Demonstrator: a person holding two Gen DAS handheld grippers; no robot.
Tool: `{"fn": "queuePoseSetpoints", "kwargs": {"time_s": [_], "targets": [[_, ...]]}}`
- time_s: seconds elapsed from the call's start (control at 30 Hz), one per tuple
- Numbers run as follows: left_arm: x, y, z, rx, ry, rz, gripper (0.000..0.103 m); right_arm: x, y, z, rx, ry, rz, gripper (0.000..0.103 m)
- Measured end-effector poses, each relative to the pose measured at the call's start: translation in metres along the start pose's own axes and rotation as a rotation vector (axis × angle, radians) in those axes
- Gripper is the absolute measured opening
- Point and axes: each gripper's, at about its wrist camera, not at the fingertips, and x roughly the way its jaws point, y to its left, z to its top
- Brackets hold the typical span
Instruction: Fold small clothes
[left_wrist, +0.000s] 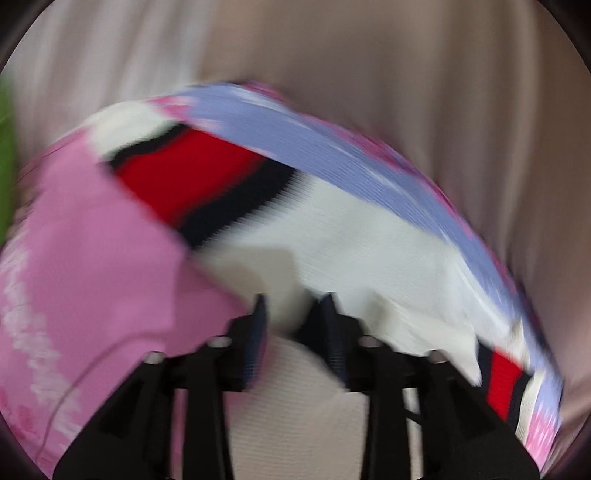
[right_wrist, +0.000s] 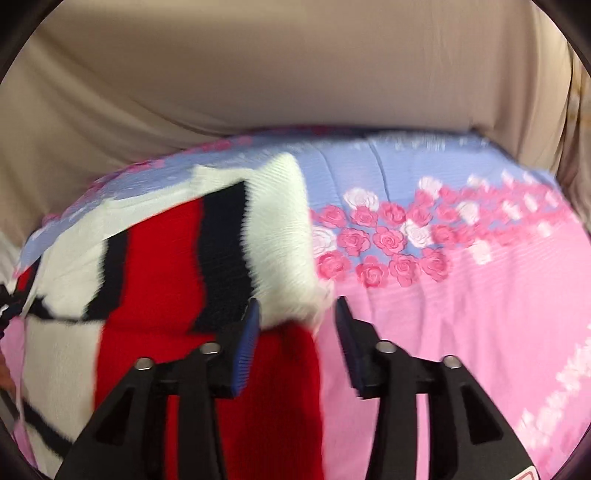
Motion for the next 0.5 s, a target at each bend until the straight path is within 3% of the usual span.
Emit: {"fn": "queuePoseSetpoints", "kwargs": {"time_s": [0.2,0.27,0.4,0.47,0.5], "targets": [[0.028,0.116,0.079,-0.312,-0.031,0.113,0.039,-0.059,0.054,-0.061,-0.169,0.021,0.071,0.056],[0.045,0.14,0.103,-0.353,-0.029,0.156,0.039,-0.072,0.074,-0.083,-0.209,0.047,0.105,0.058],[0.079,0.153,0.126,-0.332,0.005,0.183,0.036,-0.082,0.111,-0.109,-0.303,0.066,0.12,0.059],[0.083,0.149,0.132,-0.298,0.008,0.199,0.024,-0.079,0.126,-0.115,-0.322,0.098,0.131,0.059],[0.086,0.144,0.134,-0.273,0.02,0.185,0.006,-0.08,0.13,-0.116,-0.306,0.106,0.143,0.059]]}}
